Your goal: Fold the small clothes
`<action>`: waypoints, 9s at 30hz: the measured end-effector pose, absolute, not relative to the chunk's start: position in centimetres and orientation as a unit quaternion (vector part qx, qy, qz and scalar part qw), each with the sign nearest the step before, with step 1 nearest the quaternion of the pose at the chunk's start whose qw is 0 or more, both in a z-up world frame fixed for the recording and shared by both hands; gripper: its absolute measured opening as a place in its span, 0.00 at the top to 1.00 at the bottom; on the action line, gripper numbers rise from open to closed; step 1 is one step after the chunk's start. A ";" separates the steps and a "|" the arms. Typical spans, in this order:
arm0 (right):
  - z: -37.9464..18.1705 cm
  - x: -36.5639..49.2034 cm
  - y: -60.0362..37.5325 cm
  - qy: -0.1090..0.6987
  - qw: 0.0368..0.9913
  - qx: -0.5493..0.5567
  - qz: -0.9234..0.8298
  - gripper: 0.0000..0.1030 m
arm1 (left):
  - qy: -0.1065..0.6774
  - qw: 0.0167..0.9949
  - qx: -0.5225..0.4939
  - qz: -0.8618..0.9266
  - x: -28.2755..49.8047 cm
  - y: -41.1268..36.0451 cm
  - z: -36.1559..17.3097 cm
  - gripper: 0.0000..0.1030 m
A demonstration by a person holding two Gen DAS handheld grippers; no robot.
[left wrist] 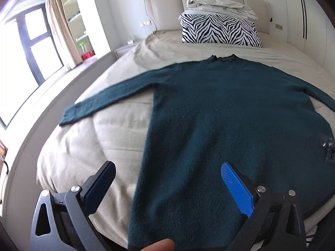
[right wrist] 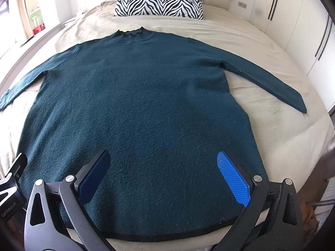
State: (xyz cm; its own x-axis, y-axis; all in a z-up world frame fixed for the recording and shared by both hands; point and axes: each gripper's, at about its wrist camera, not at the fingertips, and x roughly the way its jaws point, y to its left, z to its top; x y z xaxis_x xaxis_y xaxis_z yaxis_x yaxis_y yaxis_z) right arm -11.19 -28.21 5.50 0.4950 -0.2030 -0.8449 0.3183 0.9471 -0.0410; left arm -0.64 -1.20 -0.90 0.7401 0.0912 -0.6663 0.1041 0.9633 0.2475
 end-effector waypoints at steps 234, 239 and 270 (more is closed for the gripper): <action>-3.2 18.6 -43.0 0.502 0.791 0.350 -0.002 0.86 | 0.372 0.917 0.039 -0.140 16.3 -4.4 -6.7 0.30; -3.3 18.0 -42.4 0.508 0.795 0.332 -0.014 0.86 | 0.376 0.916 0.023 -0.139 16.6 -3.8 -6.6 0.30; -4.3 15.3 -45.4 0.425 0.782 0.454 0.044 0.86 | 0.411 0.903 -0.080 -0.091 31.1 3.7 -5.0 0.77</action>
